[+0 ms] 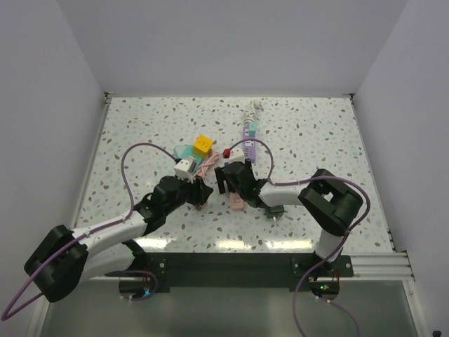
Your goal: Insert the plug
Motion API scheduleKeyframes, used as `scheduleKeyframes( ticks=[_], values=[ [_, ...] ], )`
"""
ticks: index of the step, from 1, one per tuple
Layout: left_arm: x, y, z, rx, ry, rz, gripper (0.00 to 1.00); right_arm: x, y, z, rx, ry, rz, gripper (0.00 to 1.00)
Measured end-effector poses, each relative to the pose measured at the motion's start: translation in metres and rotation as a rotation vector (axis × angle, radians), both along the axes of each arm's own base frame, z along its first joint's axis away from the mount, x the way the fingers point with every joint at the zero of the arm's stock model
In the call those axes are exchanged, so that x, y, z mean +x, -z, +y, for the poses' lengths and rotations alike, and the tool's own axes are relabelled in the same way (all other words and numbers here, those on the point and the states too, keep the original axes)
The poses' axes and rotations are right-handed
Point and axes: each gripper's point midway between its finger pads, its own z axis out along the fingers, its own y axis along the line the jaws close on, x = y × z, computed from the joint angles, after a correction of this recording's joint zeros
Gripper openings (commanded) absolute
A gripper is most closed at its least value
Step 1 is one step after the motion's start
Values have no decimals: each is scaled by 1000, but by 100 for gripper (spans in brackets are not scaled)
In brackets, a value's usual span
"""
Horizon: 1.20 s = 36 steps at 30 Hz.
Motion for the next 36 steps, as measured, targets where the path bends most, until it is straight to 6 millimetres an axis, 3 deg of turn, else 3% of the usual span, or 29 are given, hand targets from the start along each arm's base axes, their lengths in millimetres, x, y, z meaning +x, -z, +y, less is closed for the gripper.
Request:
scheduleKeyframes(
  ticks=[6,11,14,17,21,28,36],
  values=[
    [1,-4,2,-4,-11,-11,57,-15,-17,-7,13,-29,4,97],
    [1,-5,3,-2,-17,-13,57,-25,-58,-19,64,-29,-53,99],
    [1,-4,3,-2,-16,-12,57,-30,-80,-33,80,-6,-86,99],
    [1,-3,3,-1,-16,-11,57,-40,-89,-56,60,41,-88,99],
    [-2,4,5,9,-15,1,56,-55,-83,-88,10,122,-44,99],
    [-8,17,1,13,22,26,56,-89,-48,-145,-115,259,60,99],
    [-12,17,-3,-8,55,22,56,-96,-32,-163,-158,327,107,99]
  ],
)
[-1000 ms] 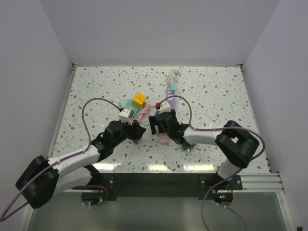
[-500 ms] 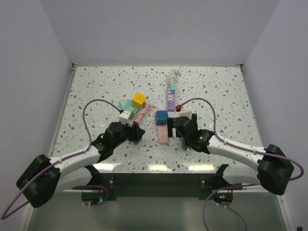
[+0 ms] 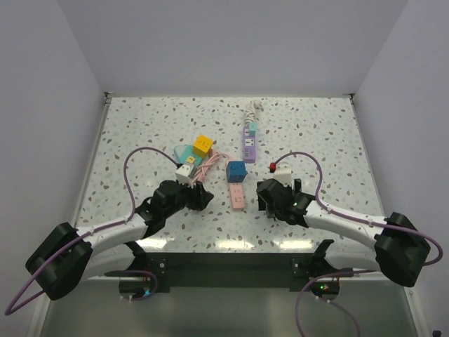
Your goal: Insert the plug
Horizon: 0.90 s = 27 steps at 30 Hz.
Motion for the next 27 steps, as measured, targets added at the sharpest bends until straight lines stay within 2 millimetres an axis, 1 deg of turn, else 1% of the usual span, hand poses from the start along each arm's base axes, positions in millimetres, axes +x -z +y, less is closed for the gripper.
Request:
scheduleKeyframes(
  ticks=[3,8,9,12,13,16,17,19,20,21,22,24,27],
  values=[
    [-1,1,1,-1,1,0,56,2,3,-2,-4,11,7,99],
    [-2,-1,-1,-9,8,-5,56,5,7,1,17,16,19,97],
    [-2,-2,-1,-10,13,-4,56,5,9,1,19,13,30,97],
    [-5,-3,-4,-21,32,-5,55,3,16,3,17,8,58,89],
    [-6,-3,-5,-25,40,-5,55,2,17,3,20,5,65,79],
    [-9,-4,-9,-34,62,-6,55,1,19,7,34,-5,72,55],
    [-11,-4,-11,-38,71,-9,55,1,19,8,38,-7,72,37],
    [-15,-6,-16,-43,93,-12,55,3,18,10,51,-12,68,21],
    [-17,-6,-19,-45,105,-14,55,4,18,11,56,-12,67,7],
    [-21,-7,-23,-45,124,-17,56,5,17,12,62,-13,62,2],
    [-25,-7,-27,-44,144,-19,56,6,16,14,69,-17,58,0],
    [-32,-6,-36,-44,181,-17,58,10,13,20,85,-27,47,0],
    [-39,-8,-49,-61,231,-13,61,23,1,35,124,-46,2,0]
  ],
)
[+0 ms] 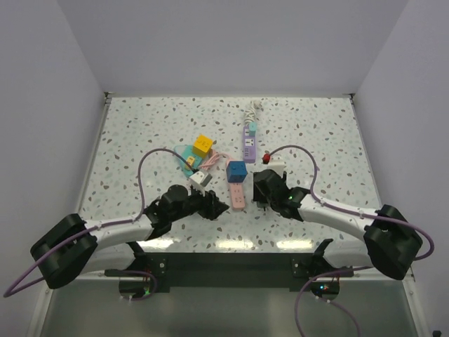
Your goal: Insert the plug
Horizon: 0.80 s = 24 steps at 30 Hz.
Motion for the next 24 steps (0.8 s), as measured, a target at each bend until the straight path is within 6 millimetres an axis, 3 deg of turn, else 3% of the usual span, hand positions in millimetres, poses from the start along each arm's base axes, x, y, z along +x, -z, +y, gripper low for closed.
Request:
scheduleKeyframes(
  ticks=[8,14,24],
  values=[
    [3,-19,-29,-123,42,29,70,36,-51,51,188,-50,-174,0],
    [12,-28,-42,-192,25,49,73,34,-72,81,275,-110,-244,0],
    [26,-38,-45,-237,-41,39,79,27,-91,100,344,-152,-290,0]
  ],
)
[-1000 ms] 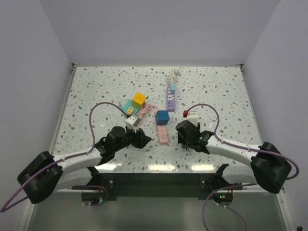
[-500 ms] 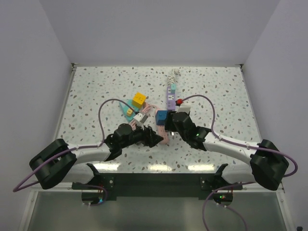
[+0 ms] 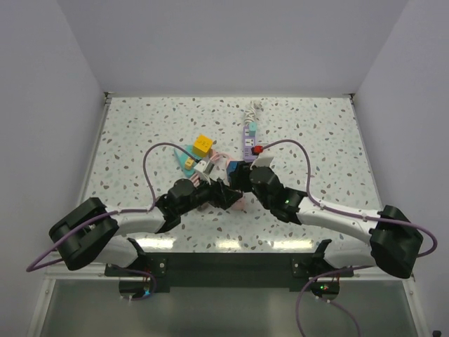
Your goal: Insert the plug
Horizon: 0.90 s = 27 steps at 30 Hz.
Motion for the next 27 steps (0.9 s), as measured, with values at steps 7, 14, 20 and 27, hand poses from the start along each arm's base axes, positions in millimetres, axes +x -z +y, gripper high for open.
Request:
scheduleKeyframes(
  ticks=[7,14,20,27],
  values=[
    [6,4,2,6,-38,7,84,-7,-16,9,55,-22,-25,0],
    [7,0,0,-13,-39,-3,70,-7,-17,8,77,5,-28,0],
    [3,1,-9,-43,0,4,40,-5,-17,4,71,24,-33,0],
    [0,12,-14,-33,29,39,23,-6,-6,-1,52,35,-28,0]
  ],
)
